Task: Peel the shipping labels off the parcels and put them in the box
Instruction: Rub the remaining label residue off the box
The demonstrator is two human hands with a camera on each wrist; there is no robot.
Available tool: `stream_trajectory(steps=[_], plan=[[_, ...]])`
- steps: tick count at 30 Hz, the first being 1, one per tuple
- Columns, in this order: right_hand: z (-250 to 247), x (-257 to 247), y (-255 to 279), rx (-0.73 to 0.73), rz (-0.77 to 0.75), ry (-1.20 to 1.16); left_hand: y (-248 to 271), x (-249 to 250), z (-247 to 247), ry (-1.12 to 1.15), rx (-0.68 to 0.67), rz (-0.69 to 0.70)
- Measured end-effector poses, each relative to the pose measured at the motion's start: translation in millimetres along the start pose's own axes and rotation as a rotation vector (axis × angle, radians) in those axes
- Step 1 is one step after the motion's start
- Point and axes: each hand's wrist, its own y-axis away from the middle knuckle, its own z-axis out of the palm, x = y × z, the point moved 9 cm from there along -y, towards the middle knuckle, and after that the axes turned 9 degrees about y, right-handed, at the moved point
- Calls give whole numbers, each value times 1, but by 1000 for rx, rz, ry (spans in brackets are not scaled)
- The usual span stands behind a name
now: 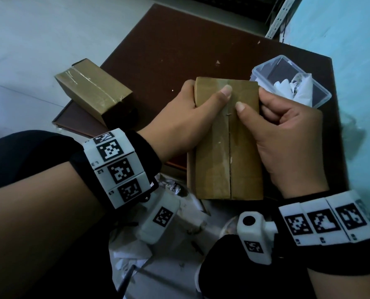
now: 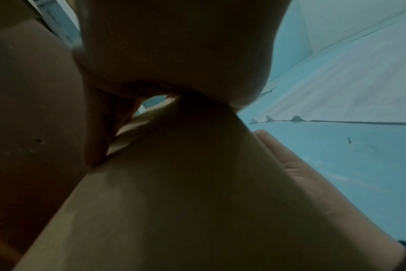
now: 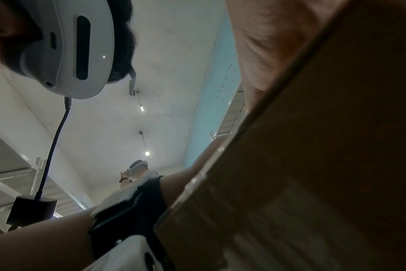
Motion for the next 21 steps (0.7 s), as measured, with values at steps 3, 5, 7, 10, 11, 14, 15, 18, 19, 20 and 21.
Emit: stream_trajectory(steps=[3, 5, 7, 10, 11, 14, 15, 18, 19, 20, 21], plan=[[2, 3, -1, 17, -3, -5, 0, -3, 2, -4, 1, -10], [2, 5, -3, 13, 2, 11, -2, -4, 2, -4, 3, -16], [1, 6, -4, 10, 7, 30, -2, -5, 2, -3, -7, -24], [-1, 5, -4, 17, -7, 58, -5, -7, 3, 5, -33, -20], [-1, 5, -4, 23, -8, 55, -5, -7, 4, 11, -37, -16], [-1, 5, -3, 20, -9, 29, -7, -6, 3, 14, -33, -6], [0, 4, -3, 18, -14, 32, -6, -5, 3, 9, -32, 0], [-1, 1, -1, 52, -21, 39, -4, -4, 3, -5, -4, 5], [-2, 1, 0, 73, -29, 50, -2, -4, 4, -11, -3, 4], [-2, -1, 1, 94, -38, 67, -2, -4, 4, -21, -1, 5], [-2, -2, 2, 115, -50, 86, -3, -5, 4, -28, 0, 7]])
